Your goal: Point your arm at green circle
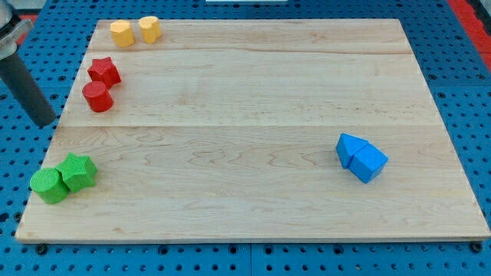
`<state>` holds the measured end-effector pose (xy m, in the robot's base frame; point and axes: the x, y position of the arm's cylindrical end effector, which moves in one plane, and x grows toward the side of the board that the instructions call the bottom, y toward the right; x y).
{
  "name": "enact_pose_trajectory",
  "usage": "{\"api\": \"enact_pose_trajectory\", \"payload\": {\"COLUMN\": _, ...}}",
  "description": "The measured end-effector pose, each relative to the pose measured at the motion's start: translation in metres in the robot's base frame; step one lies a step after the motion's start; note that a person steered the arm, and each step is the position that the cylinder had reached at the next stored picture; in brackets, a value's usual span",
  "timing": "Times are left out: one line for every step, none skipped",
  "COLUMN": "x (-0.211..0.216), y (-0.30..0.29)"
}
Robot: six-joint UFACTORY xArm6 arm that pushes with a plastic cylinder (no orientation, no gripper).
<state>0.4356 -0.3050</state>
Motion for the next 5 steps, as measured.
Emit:
{"api": "enact_pose_trajectory", "payload": {"x": 0.012, "y": 0.001}}
{"api": "enact_pose_trajectory", "payload": {"x": 0.053, "y": 0.000}}
{"api": "enact_pose_trajectory", "payload": {"x": 0.053, "y": 0.000}}
{"api": "enact_pose_trajectory", "payload": {"x": 0.086, "y": 0.000}}
{"api": "enact_pose_trajectory", "payload": {"x": 0.138, "y": 0.000}}
